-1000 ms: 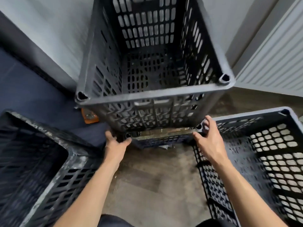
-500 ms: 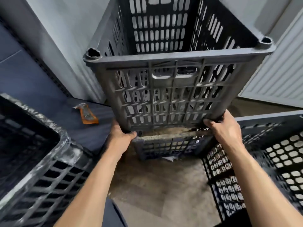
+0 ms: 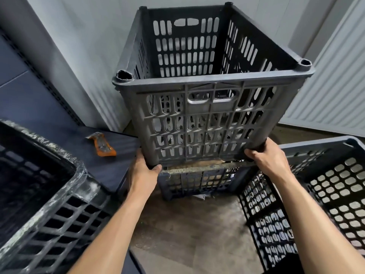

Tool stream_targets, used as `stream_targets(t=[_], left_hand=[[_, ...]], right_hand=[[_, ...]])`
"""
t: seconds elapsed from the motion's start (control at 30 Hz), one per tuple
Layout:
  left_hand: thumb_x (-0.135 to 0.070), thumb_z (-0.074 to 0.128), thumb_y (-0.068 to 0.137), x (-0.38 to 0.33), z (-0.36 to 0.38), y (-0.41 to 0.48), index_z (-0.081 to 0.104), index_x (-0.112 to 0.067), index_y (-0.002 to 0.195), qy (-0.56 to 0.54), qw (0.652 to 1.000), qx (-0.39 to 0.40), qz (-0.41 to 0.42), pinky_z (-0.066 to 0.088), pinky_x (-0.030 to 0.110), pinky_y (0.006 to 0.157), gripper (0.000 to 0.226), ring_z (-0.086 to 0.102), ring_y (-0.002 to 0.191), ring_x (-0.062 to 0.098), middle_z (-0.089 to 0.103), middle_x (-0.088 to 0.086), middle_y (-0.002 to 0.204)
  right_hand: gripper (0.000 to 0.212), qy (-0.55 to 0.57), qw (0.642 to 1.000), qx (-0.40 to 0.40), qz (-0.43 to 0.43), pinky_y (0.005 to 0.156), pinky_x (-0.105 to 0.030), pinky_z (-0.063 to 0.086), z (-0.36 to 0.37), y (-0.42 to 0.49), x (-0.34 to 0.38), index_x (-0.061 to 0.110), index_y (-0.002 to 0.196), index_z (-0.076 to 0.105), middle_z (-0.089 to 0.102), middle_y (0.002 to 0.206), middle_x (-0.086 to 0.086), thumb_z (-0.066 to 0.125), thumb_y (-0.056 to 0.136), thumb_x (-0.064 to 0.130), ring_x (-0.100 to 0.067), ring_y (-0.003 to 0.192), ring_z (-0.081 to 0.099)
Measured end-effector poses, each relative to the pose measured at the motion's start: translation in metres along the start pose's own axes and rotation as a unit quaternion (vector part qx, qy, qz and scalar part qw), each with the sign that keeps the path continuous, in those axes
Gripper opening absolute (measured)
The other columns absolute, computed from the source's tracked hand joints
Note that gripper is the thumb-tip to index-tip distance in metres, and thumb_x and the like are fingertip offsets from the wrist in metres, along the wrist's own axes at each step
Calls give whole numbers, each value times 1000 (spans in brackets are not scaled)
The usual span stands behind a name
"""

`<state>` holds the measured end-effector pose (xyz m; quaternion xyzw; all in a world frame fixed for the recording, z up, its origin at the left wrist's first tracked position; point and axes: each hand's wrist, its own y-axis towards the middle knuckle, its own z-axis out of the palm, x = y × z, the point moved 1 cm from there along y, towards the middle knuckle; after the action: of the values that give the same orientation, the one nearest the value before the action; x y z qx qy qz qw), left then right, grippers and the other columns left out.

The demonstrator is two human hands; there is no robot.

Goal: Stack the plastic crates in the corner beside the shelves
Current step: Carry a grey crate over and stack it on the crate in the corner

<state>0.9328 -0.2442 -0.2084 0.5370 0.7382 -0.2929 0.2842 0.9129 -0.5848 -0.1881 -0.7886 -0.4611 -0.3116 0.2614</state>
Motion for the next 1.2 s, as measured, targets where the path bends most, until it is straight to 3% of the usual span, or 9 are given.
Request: stream_targets(t=[0.27, 0.43, 0.67, 0.87, 1.1, 1.2], left_hand=[[-18, 80, 80, 1, 3, -5, 38, -30, 139, 2, 1000, 7, 19, 48, 44, 99, 73, 53, 127, 28, 56, -2, 136], [-20, 80, 81, 4, 3, -9, 39, -28, 143, 26, 999, -12, 38, 45, 41, 102, 76, 50, 130, 25, 55, -3, 139], [-16, 80, 80, 4, 7, -13, 49, -26, 127, 51, 994, -54, 80, 41, 30, 84, 58, 58, 117, 23, 62, -6, 124], [-18, 80, 80, 7, 5, -10, 50, -26, 126, 57, 993, -48, 88, 49, 41, 94, 56, 58, 116, 23, 61, -4, 125], [-21, 81, 80, 9, 6, -7, 46, -27, 135, 54, 995, -39, 72, 47, 41, 99, 66, 54, 123, 23, 56, -5, 133], [-21, 81, 79, 10, 7, -6, 43, -28, 138, 47, 996, -36, 63, 46, 40, 100, 70, 52, 126, 23, 54, -5, 135]], right_hand=[[32, -1, 1000, 5, -7, 74, -31, 40, -2, 4, -8, 24, 112, 65, 72, 108, 1, 76, 83, 25, -21, 101, 62], [37, -13, 1000, -6, -2, 84, -37, 46, 2, 5, -9, 21, 118, 62, 72, 115, -8, 75, 83, 25, -30, 111, 62], [39, -2, 1000, -17, 7, 80, -34, 40, 1, 5, -9, 23, 120, 60, 71, 118, -8, 74, 84, 25, -31, 113, 61], [38, -6, 1000, -26, 10, 80, -34, 40, 3, 4, -7, 21, 118, 61, 72, 115, -9, 74, 83, 23, -33, 112, 61], [35, -20, 999, -43, 2, 76, -37, 42, 5, 2, -4, 18, 114, 61, 72, 110, -13, 74, 81, 23, -30, 95, 60], [38, -14, 1000, -26, 6, 80, -40, 46, 6, 3, -5, 17, 118, 59, 71, 114, -14, 73, 82, 22, -35, 104, 62]])
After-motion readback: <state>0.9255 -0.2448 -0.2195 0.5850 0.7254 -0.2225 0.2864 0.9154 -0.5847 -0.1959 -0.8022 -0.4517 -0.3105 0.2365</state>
